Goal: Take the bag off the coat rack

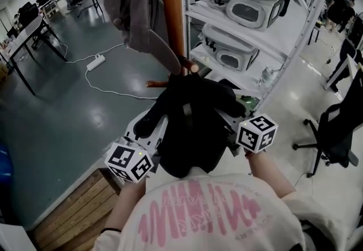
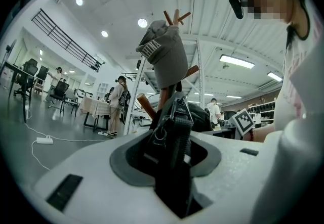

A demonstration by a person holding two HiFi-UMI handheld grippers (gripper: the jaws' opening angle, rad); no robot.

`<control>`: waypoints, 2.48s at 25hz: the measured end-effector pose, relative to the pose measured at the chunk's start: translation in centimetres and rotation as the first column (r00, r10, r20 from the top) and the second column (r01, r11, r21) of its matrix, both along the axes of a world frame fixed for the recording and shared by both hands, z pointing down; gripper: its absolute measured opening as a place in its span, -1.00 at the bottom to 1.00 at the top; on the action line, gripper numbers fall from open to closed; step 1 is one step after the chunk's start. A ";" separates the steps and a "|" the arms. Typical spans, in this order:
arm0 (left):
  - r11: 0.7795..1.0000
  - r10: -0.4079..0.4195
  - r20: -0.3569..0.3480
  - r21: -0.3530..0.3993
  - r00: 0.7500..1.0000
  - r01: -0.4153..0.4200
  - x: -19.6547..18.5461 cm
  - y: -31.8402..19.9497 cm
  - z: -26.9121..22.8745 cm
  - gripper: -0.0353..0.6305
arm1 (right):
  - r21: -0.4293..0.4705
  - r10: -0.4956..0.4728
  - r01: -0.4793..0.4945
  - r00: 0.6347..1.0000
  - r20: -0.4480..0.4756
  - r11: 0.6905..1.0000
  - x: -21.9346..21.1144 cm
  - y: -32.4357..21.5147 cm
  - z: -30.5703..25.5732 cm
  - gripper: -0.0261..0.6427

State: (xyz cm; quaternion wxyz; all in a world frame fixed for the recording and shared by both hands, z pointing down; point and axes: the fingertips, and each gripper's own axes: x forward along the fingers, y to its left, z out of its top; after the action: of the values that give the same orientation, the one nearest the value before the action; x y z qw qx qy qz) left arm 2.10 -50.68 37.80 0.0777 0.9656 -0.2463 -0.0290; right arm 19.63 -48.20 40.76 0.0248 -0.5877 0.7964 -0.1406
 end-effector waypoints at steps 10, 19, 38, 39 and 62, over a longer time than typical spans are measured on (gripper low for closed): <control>0.999 0.024 -0.019 -0.035 1.000 -0.024 0.1 0.1 0.2 -0.50 | -0.025 -0.005 0.004 1.000 -0.005 1.000 -0.3 0.2 0.1 -0.20; 0.999 0.005 -0.011 -0.044 1.000 -0.005 -0.2 0.1 0.0 -0.50 | -0.104 -0.023 0.020 0.999 -0.035 0.994 -1.1 1.0 0.1 -0.23; 0.999 0.005 -0.012 -0.054 1.000 -0.005 0.0 -0.4 -0.4 -0.56 | -0.160 0.024 -0.035 0.997 -0.074 0.986 -1.4 1.4 0.0 -0.39; 0.998 0.002 -0.015 -0.056 1.000 -0.002 0.0 -0.3 -0.4 -0.56 | -0.161 0.026 -0.038 0.997 -0.075 0.986 -1.4 1.4 -0.1 -0.39; 0.999 -0.021 -0.007 -0.030 1.000 0.021 -0.5 0.4 -1.4 -0.57 | -0.159 0.038 -0.049 0.997 -0.070 0.986 -2.1 2.1 -0.6 -0.41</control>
State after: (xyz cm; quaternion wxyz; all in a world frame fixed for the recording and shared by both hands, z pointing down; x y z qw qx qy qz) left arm 1.62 -50.31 36.45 0.0927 0.9616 -0.2565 -0.0298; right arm 17.52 -46.14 40.19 -0.0463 -0.6094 0.7698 -0.1841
